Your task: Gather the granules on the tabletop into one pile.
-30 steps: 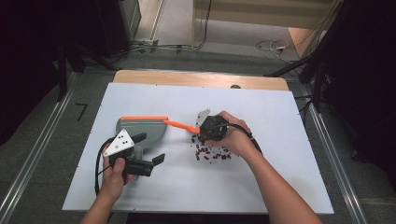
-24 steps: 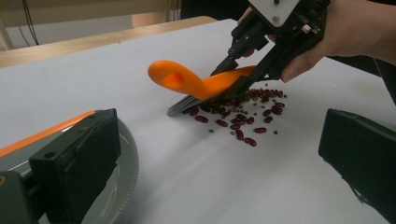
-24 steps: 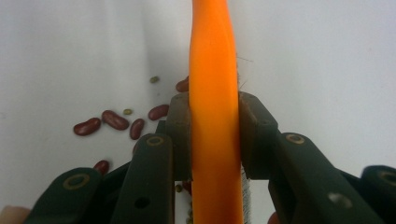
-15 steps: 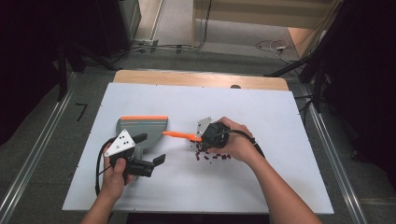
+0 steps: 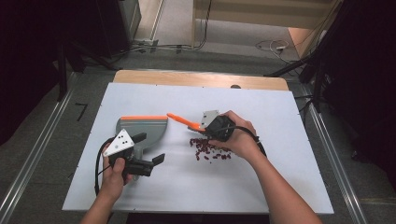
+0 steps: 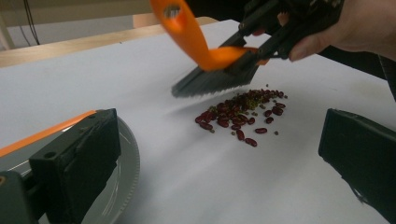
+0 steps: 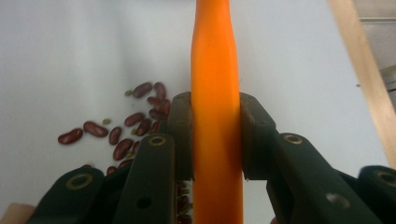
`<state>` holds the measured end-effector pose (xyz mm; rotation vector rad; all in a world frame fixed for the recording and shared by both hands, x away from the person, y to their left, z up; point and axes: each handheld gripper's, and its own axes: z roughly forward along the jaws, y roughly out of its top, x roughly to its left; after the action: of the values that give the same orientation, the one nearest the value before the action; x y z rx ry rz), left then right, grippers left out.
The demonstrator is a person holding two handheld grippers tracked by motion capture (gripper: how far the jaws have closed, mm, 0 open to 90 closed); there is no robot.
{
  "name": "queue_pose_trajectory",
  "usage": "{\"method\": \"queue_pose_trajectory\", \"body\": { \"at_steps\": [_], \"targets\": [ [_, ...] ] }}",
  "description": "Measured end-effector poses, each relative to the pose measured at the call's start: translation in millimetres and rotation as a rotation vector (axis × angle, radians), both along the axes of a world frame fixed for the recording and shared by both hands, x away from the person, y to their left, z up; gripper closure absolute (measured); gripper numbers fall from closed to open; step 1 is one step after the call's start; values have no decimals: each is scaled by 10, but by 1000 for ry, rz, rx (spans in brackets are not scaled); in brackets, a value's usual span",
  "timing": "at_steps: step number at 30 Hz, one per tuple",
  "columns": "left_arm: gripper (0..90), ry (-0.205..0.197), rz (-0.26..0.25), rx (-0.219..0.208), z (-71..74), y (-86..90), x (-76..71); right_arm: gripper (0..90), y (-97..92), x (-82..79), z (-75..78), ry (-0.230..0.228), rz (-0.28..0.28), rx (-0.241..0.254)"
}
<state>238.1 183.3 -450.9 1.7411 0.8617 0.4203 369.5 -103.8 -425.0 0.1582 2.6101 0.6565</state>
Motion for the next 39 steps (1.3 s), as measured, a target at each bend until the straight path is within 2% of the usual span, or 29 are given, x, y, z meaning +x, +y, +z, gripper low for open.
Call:
{"method": "queue_pose_trajectory", "body": {
  "at_steps": [5,7,9,11,13,16,19,23,27,32,36,39],
  "targets": [
    [0,0,1,-2,0,1,1,690,-32,-24,153,40,-74,77],
    [0,-2,1,-4,3,6,1,689,-35,-45,195,97,-119,117],
    [0,-3,4,-7,7,10,-2,690,-33,-74,219,180,-166,189],
    [0,-3,6,-8,9,13,-3,690,-22,-109,226,242,-204,246],
    [0,-2,7,-6,11,14,-4,690,3,-147,214,298,-248,283],
    [0,-3,6,-6,10,16,-3,690,56,-190,158,380,-278,325],
    [0,-4,7,-10,7,21,0,689,93,-228,117,414,-295,352],
    [0,-3,9,-12,7,27,2,690,117,-252,51,493,-350,416],
    [0,-2,9,-12,8,29,2,690,171,-263,-27,546,-405,428],
    [0,-3,10,-11,10,27,-1,690,193,-199,-164,620,-448,457],
    [0,-3,12,-12,8,29,0,690,146,-120,-244,622,-522,472],
    [0,-1,12,-12,3,24,2,691,92,-73,-285,622,-554,469]
  ]
}}
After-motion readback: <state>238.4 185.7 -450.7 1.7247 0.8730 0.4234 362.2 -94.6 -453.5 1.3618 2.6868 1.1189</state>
